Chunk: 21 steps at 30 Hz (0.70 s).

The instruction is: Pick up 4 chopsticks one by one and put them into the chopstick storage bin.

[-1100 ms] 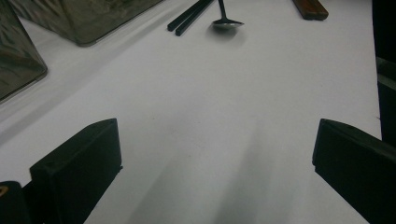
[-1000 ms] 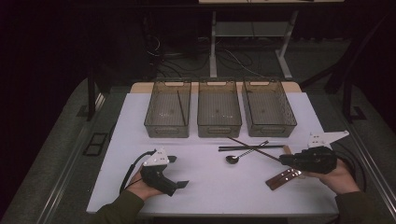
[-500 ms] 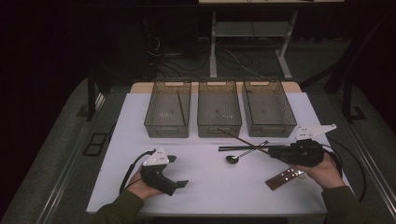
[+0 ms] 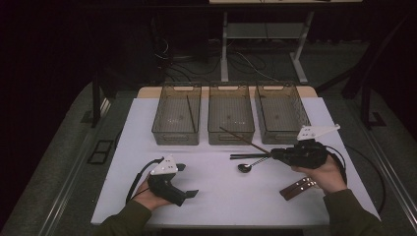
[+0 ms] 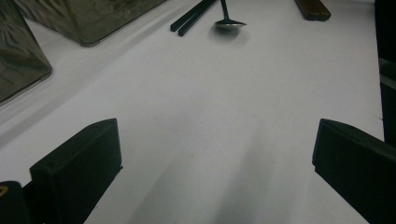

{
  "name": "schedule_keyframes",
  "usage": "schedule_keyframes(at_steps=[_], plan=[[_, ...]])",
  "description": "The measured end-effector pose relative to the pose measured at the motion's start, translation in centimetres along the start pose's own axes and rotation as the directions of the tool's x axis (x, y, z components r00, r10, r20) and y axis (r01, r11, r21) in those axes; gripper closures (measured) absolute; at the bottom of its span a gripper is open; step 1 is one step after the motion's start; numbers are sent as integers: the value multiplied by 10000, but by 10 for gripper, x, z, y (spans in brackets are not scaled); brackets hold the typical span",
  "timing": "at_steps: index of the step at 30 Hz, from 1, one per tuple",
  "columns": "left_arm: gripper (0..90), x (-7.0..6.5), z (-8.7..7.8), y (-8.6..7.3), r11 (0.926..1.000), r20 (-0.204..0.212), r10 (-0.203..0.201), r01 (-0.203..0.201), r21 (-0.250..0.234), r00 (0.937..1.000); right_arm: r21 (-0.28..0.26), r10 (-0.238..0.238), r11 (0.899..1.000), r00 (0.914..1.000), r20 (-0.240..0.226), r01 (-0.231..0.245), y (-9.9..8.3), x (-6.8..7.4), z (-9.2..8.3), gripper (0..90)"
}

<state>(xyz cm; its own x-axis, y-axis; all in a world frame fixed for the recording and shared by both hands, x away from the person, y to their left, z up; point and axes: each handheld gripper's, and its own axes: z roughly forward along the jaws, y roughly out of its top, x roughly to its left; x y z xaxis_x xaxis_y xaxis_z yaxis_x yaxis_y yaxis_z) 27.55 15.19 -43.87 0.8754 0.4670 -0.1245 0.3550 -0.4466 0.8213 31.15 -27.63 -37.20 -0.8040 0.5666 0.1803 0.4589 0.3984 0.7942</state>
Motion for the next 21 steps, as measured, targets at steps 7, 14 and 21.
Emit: schedule_keyframes(at_steps=[7,14,21], plan=[[4,1,0,0,10000,-9,66,-66,-28,10000,-143,22,9999,10000,96,-21,13,5,13,844],[4,1,-1,0,10000,-12,81,-81,-37,10000,-194,56,9998,9996,273,-51,25,10,25,844],[4,1,0,0,10000,29,35,-35,-55,10000,-199,-4,9998,9994,354,11,38,13,37,844]])
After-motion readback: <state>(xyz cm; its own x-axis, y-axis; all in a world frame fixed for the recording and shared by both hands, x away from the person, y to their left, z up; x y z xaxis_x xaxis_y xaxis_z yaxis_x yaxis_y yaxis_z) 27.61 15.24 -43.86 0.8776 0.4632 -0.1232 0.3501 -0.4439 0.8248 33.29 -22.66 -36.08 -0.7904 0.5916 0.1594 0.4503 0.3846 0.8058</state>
